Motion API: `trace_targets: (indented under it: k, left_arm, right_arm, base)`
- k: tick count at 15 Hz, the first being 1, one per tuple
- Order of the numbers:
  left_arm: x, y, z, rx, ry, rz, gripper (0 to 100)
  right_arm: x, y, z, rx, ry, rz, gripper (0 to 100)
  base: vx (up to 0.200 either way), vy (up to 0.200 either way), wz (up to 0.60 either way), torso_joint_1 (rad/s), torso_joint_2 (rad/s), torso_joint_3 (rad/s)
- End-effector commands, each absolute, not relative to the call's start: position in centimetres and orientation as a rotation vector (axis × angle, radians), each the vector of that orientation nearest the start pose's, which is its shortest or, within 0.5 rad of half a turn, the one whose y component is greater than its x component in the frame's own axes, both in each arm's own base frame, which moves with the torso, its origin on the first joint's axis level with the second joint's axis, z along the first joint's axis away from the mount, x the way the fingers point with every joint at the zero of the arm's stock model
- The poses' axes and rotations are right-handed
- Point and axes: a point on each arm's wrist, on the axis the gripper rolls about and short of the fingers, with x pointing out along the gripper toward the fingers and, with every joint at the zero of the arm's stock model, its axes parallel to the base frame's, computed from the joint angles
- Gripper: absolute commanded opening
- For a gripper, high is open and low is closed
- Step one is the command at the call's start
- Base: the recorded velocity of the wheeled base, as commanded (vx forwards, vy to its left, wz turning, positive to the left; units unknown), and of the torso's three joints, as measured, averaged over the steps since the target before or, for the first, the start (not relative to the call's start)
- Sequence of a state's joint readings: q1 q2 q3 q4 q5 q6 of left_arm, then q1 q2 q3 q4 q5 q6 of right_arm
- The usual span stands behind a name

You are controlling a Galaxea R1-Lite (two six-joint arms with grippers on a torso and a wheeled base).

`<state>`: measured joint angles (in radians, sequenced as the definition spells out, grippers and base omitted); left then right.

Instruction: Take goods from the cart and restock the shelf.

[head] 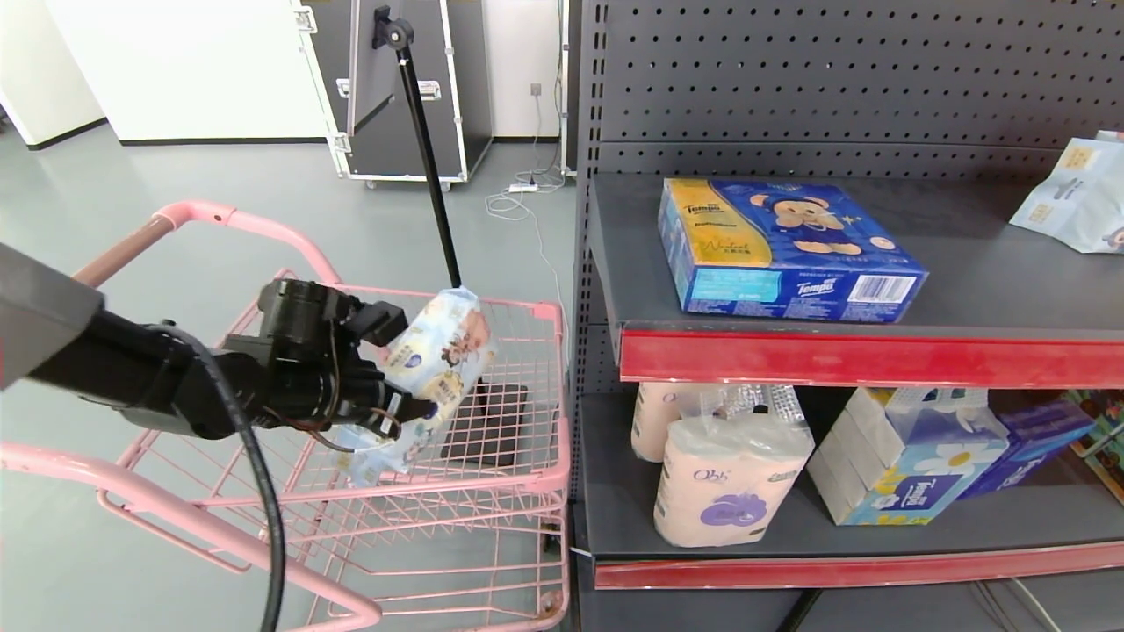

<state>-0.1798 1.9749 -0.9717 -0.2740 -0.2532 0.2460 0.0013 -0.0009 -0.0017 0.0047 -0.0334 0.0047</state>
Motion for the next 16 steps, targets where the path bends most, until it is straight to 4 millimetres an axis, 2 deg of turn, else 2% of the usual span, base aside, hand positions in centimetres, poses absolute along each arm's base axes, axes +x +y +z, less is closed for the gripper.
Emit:
trace_targets:
  k: [1,2,3,4,5,7,9,11,13,16]
  left_arm:
    - [29.6,-4.4,19.7,0.166,0.421,-0.423,0]
    - [27.3,-4.0,21.9,0.127,0.366,-0.402,0]
    - [25.9,-3.8,23.2,0.11,0.334,-0.394,0]
    - [21.5,-2.8,26.1,0.09,0.277,-0.367,0]
    - [18.0,-2.0,27.6,0.089,0.256,-0.343,0]
    - [10.6,-1.2,28.4,0.073,0.237,-0.324,0]
    - [6.2,-0.9,27.4,0.05,0.2,-0.319,0]
    - [1.2,-0.6,24.5,0.054,0.116,-0.297,0]
    - [-0.7,-0.5,22.2,0.047,0.091,-0.295,0]
    - [-1.7,-0.4,19.9,0.016,0.092,-0.288,0]
  right_arm:
    - [-2.3,-0.1,7.6,0.005,0.003,-0.032,100]
    - [-2.3,-0.1,7.5,0.005,0.003,-0.032,100]
    - [-2.3,-0.1,7.5,0.005,0.003,-0.032,100]
    - [-2.3,-0.1,7.5,0.005,0.003,-0.031,100]
    - [-2.3,-0.1,7.5,0.005,0.003,-0.032,100]
    - [-2.3,-0.1,7.5,0.005,0.003,-0.032,100]
    - [-2.3,-0.1,7.5,0.005,0.003,-0.032,100]
    - [-2.3,-0.1,7.5,0.005,0.003,-0.032,100]
    - [-2.3,-0.1,7.5,0.005,0.005,-0.032,100]
    - [-2.3,-0.1,7.5,0.005,0.005,-0.032,100]
  base:
    - [0.0,0.0,0.0,0.0,0.0,0.0]
    - [0.0,0.0,0.0,0.0,0.0,0.0]
    - [0.0,0.0,0.0,0.0,0.0,0.0]
    - [0.0,0.0,0.0,0.0,0.0,0.0]
    - [0.0,0.0,0.0,0.0,0.0,0.0]
    - [0.0,0.0,0.0,0.0,0.0,0.0]
    - [0.0,0.0,0.0,0.0,0.0,0.0]
    - [0.0,0.0,0.0,0.0,0.0,0.0]
    - [0.0,0.0,0.0,0.0,0.0,0.0]
    - [0.0,0.0,0.0,0.09,-0.32,-0.216]
